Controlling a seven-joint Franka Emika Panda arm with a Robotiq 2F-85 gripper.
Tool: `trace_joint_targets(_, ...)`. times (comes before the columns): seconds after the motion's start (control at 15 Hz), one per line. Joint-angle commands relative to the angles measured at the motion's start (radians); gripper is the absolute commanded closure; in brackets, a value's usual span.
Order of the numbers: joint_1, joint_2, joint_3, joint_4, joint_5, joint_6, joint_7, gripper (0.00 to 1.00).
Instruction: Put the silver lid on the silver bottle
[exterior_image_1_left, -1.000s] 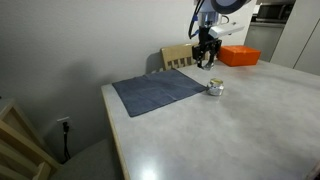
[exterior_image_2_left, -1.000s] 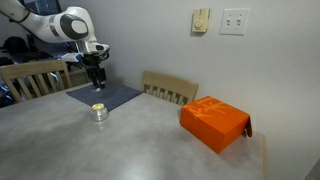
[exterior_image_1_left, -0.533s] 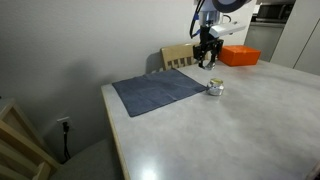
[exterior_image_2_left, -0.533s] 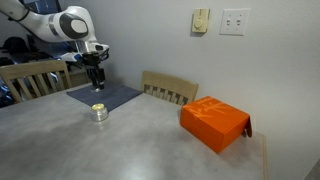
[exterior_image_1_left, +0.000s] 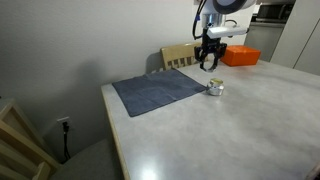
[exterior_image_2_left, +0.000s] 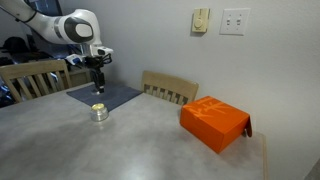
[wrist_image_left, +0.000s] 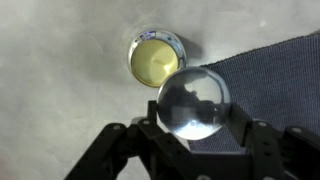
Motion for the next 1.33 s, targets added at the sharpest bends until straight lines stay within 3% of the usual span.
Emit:
trace_joint_targets(0.0, -0.033, -0.022, 0.017, -0.03, 0.062, 0.009, 0.016, 0.56)
trace_joint_targets(0.53, -0.071, -0.031, 0.005, -0.096, 0.102, 0.033, 0.061, 0.56)
trace_joint_targets(1.27, -0.104, 0.011, 0.029, -0.14, 0.144, 0.09, 0.0, 0.56)
